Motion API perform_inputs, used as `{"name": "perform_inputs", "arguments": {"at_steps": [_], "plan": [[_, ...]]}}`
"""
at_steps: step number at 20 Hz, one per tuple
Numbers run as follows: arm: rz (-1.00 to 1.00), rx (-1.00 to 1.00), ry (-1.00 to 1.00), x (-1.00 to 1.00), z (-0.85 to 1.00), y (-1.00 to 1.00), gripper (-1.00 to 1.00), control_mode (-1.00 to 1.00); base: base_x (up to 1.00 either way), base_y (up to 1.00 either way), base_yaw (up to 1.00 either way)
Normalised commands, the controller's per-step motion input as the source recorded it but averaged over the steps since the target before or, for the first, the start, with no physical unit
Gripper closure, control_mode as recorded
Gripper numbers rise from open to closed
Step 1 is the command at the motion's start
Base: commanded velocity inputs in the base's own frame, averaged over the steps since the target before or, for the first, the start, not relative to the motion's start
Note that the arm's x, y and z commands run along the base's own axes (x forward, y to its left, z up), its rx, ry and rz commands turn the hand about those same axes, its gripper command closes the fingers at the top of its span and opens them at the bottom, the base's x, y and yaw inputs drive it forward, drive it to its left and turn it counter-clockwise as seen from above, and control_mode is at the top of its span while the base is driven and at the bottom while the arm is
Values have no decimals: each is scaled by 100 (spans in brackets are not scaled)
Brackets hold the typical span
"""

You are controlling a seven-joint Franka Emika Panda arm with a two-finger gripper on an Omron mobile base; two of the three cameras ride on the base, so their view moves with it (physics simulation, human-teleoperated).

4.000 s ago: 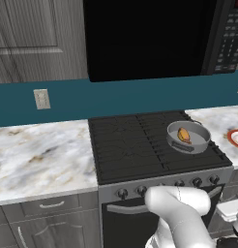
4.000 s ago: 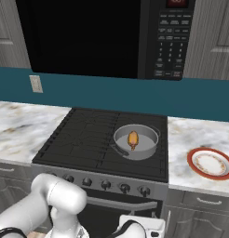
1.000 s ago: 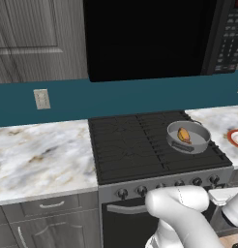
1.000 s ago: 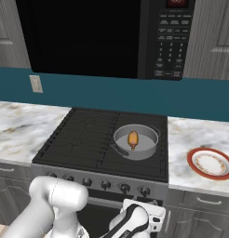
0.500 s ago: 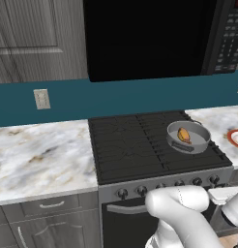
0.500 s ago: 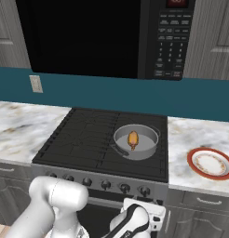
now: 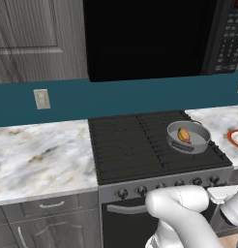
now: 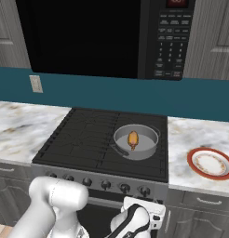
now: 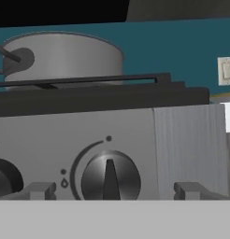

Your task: Retrieve the frozen meat and place it in the pot on a burner. Then turn the burner on.

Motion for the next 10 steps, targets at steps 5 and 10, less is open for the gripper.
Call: {"name": "perform_inputs", "arguments": {"at_steps": [5,10], "plan": [[0,0,0,5,-4,0,-100,-100,0,0,0],[0,0,0,8,-4,0,-100,-100,0,0,0]]}}
